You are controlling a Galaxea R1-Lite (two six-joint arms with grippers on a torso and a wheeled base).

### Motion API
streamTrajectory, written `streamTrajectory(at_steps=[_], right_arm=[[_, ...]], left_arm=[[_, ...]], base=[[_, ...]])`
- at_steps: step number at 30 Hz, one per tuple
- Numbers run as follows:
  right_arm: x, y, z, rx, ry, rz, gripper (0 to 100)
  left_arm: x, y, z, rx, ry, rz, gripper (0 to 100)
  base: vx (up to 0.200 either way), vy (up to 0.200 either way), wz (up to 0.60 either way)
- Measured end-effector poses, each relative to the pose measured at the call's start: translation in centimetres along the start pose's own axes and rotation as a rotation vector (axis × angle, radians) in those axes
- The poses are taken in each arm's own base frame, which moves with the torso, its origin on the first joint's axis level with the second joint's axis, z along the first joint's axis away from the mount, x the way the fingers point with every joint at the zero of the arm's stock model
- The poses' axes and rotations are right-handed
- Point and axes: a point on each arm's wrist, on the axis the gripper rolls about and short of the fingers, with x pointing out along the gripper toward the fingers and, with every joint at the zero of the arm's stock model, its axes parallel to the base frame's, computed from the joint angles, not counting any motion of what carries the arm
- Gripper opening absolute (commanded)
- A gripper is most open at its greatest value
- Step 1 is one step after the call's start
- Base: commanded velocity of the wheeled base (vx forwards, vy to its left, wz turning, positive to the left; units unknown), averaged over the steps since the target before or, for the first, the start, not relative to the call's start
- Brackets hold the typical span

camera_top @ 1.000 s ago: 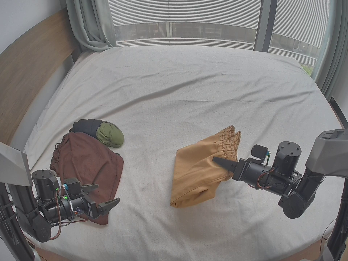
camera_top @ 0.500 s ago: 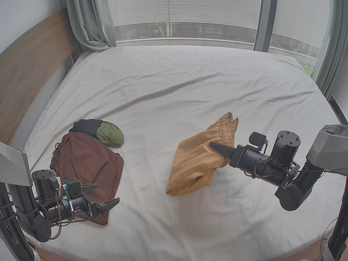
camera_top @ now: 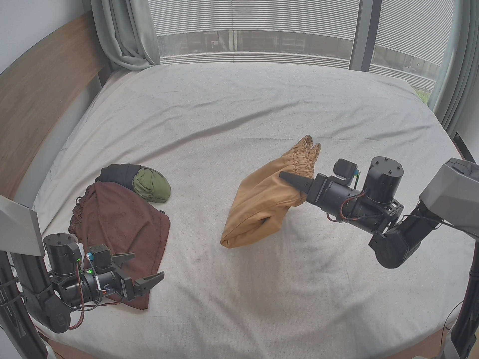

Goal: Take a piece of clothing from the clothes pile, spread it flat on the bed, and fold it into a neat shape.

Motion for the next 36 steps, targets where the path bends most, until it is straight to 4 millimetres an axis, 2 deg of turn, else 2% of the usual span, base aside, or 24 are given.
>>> streamTrajectory(at_steps=[24, 36], right_arm=[[5.9, -3.2, 1.7, 0.012, 0.010, -0.032, 0], [7.1, -3.3, 2.4, 0.009, 0.005, -0.027, 0]], left_arm=[[0.1, 0.2, -0.1, -0.004, 0.003, 0.004, 100], [0.2, 0.2, -0.2, -0.007, 0.005, 0.004, 100]], base=[[0.000, 0.000, 0.00], [0.000, 0.000, 0.00]])
